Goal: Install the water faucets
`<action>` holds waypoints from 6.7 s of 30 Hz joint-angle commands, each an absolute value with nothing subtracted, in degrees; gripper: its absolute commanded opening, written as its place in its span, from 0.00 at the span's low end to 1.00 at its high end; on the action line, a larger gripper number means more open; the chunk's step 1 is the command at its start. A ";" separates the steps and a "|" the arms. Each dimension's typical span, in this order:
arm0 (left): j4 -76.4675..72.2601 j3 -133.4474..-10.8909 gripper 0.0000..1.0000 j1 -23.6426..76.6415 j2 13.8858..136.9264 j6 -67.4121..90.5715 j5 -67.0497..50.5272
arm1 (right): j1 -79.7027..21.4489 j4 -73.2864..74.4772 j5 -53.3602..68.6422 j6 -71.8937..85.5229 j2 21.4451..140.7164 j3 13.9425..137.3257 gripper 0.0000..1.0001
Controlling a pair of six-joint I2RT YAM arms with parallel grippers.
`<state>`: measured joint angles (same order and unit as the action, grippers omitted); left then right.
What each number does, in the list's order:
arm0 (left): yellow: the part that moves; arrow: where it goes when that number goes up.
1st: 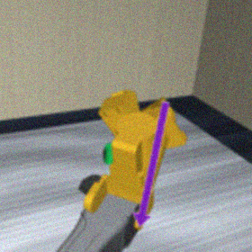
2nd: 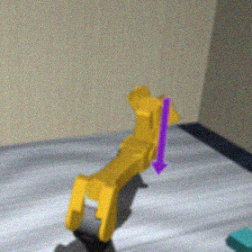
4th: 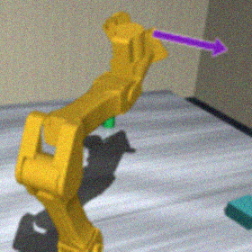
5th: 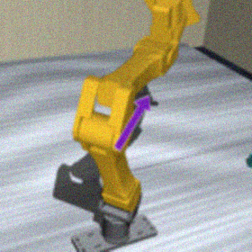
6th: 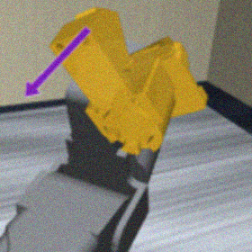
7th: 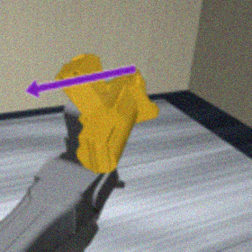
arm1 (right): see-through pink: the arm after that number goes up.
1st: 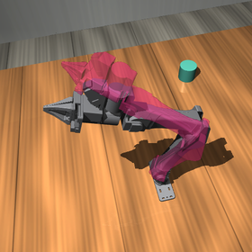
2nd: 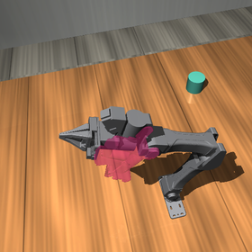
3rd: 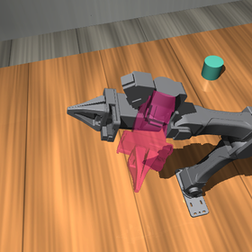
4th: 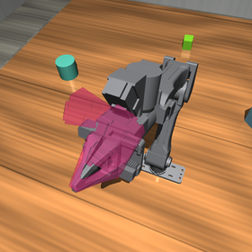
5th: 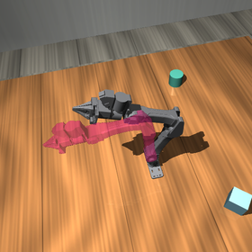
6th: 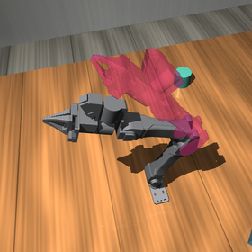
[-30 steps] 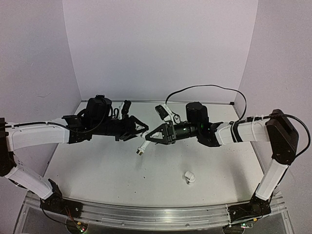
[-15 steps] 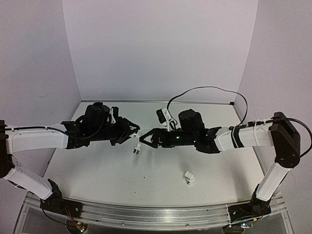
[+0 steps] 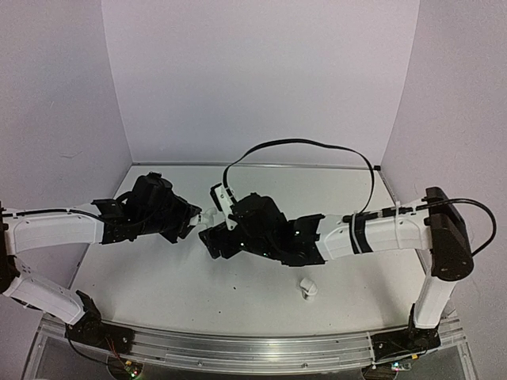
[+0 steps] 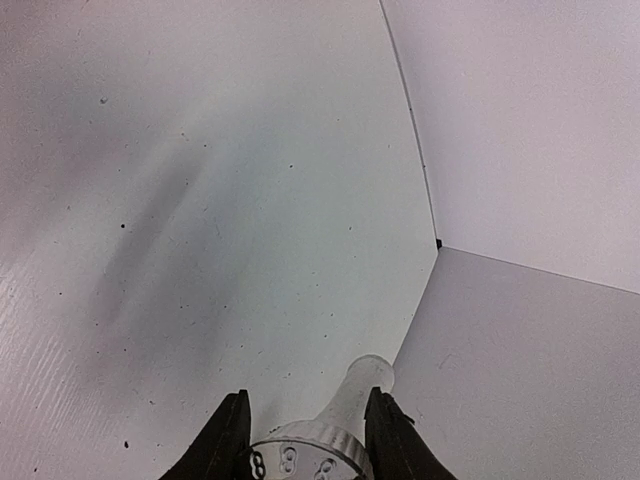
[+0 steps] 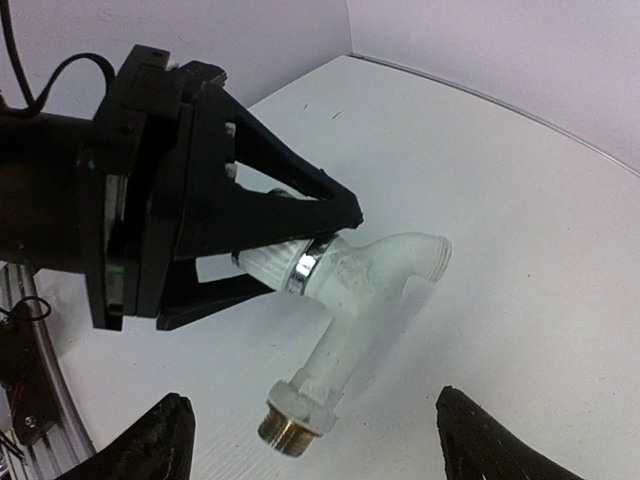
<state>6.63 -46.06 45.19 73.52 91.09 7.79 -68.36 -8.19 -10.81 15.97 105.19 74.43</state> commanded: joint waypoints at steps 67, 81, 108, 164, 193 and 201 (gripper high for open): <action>-19.03 -54.32 0.56 47.02 80.42 19.80 -57.08 | -43.85 -9.20 80.07 53.28 98.61 71.60 0.00; -20.65 -52.80 0.53 47.55 81.10 19.80 -57.92 | -43.86 -13.83 79.02 57.68 97.63 70.96 0.00; -6.99 -46.40 0.00 47.24 68.08 21.49 -13.90 | -43.26 22.74 43.43 22.06 91.76 68.58 0.97; 9.66 -44.74 0.00 47.29 66.69 30.58 -7.07 | -57.89 51.17 3.53 10.56 105.90 69.76 0.60; -2.11 -51.82 0.00 43.17 57.62 42.26 -29.16 | -43.53 -2.44 30.90 11.39 79.66 58.90 0.00; -26.07 -52.21 0.00 42.45 57.98 62.10 -35.77 | -41.54 -23.15 48.09 7.09 79.94 67.09 0.00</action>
<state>-8.27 -49.54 42.74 58.04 49.87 -31.57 -42.06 -6.46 34.98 9.15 80.44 60.99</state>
